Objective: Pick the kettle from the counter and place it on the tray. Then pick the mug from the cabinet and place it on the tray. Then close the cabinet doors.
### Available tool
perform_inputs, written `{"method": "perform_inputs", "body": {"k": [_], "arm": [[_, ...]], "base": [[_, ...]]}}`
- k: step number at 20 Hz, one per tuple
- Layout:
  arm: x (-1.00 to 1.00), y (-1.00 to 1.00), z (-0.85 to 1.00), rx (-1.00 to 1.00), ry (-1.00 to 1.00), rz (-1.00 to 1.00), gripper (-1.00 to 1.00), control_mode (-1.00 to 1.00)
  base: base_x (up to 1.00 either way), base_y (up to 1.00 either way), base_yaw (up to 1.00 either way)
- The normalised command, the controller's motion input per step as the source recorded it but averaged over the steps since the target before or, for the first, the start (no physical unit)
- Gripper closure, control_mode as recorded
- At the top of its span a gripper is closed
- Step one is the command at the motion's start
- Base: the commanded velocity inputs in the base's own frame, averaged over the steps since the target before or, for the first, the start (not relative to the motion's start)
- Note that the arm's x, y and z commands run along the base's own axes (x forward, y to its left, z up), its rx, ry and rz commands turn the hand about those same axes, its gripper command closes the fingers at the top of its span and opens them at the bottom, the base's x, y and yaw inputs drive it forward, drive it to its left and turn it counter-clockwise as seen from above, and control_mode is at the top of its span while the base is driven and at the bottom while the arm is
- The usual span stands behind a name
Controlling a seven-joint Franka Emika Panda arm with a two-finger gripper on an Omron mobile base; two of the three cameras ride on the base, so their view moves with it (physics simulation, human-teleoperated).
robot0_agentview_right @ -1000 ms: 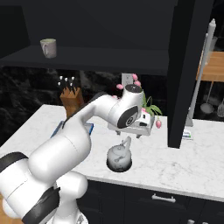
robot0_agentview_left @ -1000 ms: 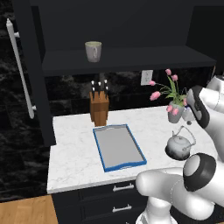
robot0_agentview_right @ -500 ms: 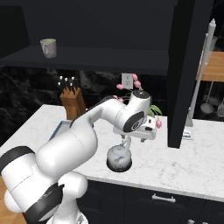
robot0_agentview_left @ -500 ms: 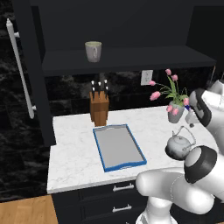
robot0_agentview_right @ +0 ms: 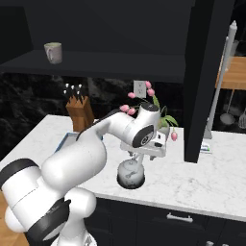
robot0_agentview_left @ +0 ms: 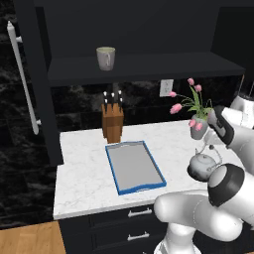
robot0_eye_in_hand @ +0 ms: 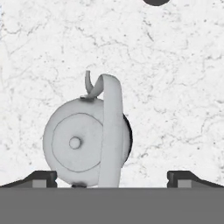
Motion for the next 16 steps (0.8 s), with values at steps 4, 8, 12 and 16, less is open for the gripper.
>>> {"method": "perform_inputs", "body": {"k": [4, 8, 12, 16], "arm": [[0.0, 0.05, -0.28, 0.0, 0.03, 0.0, -1.0, -1.0], [0.0, 0.0, -0.13, 0.01, 0.03, 0.0, -1.0, -1.0], [0.03, 0.0, -0.12, 0.02, 0.01, 0.0, -1.0, -1.0], [0.07, 0.0, -0.13, 0.0, 0.01, 0.0, -1.0, -1.0]], "base": [[0.0, 0.0, 0.0], [0.0, 0.0, 0.0], [0.0, 0.0, 0.0], [0.0, 0.0, 0.0]]}}
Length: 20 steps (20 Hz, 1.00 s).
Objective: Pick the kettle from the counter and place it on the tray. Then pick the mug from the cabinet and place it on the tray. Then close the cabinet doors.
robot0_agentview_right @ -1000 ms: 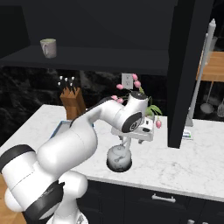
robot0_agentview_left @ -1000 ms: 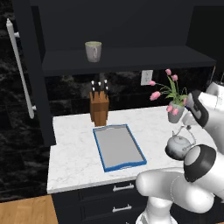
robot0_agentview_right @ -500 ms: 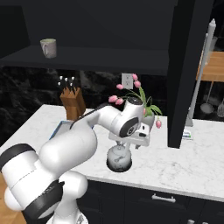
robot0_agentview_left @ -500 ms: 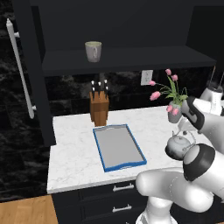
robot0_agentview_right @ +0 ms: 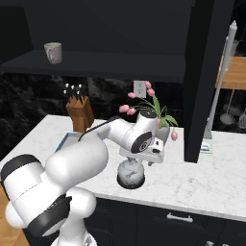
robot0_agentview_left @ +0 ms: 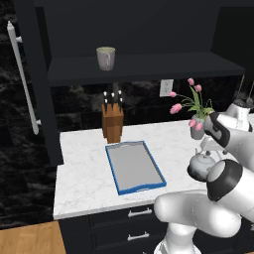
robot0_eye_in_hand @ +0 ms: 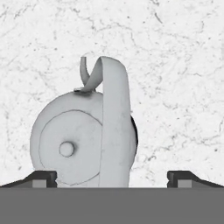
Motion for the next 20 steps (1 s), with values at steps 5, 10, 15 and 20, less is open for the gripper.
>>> {"method": "perform_inputs", "body": {"k": [5, 10, 15, 20], "arm": [[0.07, 0.0, -0.1, 0.01, 0.01, 0.0, 1.0, -1.0], [0.0, 0.0, -0.01, 0.03, 0.0, 0.0, 1.0, -1.0], [-0.16, 0.0, 0.04, 0.05, 0.0, 0.0, 1.0, -1.0], [-0.42, 0.13, 0.39, 0.07, -0.03, 0.0, 1.0, -1.0]], "base": [[0.0, 0.0, 0.0], [0.0, 0.0, 0.0], [0.0, 0.0, 0.0], [0.0, 0.0, 0.0]]}}
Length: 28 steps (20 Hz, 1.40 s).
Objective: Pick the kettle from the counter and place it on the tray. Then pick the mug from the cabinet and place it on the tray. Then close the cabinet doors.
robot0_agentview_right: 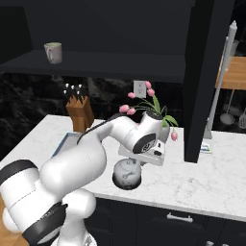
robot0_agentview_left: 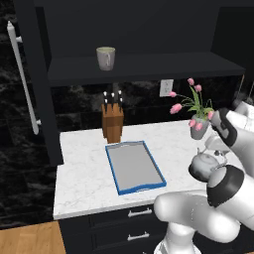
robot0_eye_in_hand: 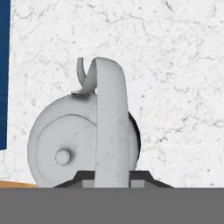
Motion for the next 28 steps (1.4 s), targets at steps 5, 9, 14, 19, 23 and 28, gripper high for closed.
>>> {"method": "perform_inputs", "body": {"k": [5, 9, 14, 19, 23, 28], "arm": [[-0.15, 0.58, 0.53, 0.03, -0.06, -0.01, 1.0, -1.0], [0.0, 0.86, 0.44, 0.0, -0.09, -0.09, 1.0, -1.0], [0.01, 0.9, 0.32, 0.0, -0.07, -0.13, 1.0, -1.0], [0.2, 0.87, 0.1, 0.0, -0.02, -0.13, 1.0, -1.0], [0.38, 0.78, 0.0, 0.0, -0.01, -0.15, 1.0, -1.0], [0.49, 0.56, 0.0, 0.0, 0.0, -0.11, 1.0, -1.0]], "base": [[0.0, 0.0, 0.0], [0.0, 0.0, 0.0], [0.0, 0.0, 0.0], [0.0, 0.0, 0.0], [0.0, 0.0, 0.0], [0.0, 0.0, 0.0]]}}
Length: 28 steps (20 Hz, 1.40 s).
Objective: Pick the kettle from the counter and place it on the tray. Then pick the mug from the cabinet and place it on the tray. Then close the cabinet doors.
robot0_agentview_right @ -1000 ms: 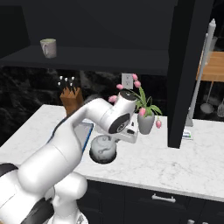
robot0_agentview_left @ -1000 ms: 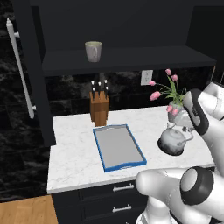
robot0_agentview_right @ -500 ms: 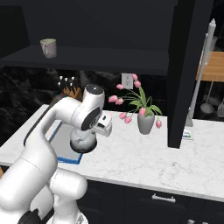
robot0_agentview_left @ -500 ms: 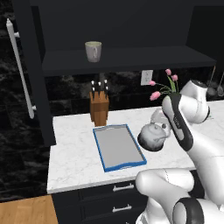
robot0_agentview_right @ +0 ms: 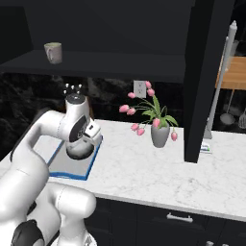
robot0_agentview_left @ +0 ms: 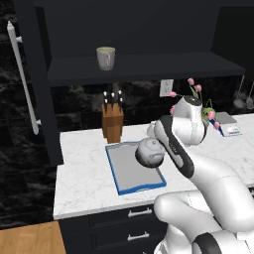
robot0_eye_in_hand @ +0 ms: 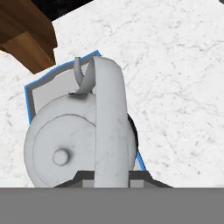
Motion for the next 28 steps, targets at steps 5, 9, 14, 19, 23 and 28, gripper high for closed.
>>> {"method": "perform_inputs", "body": {"k": [5, 9, 14, 19, 23, 28], "arm": [[0.59, 0.2, 0.0, 0.0, 0.09, -0.01, 1.0, -1.0], [0.53, 0.07, -0.06, 0.0, 0.08, 0.0, 1.0, -1.0], [0.45, 0.0, -0.06, 0.01, 0.08, 0.0, 1.0, -1.0], [0.28, 0.0, -0.13, 0.03, 0.03, 0.0, 1.0, -1.0], [0.22, 0.03, -0.08, 0.06, 0.0, 0.0, 1.0, -1.0], [0.21, 0.14, -0.01, 0.03, 0.0, 0.0, 1.0, -1.0]], "base": [[0.0, 0.0, 0.0], [0.0, 0.0, 0.0], [0.0, 0.0, 0.0], [0.0, 0.0, 0.0], [0.0, 0.0, 0.0], [0.0, 0.0, 0.0]]}}
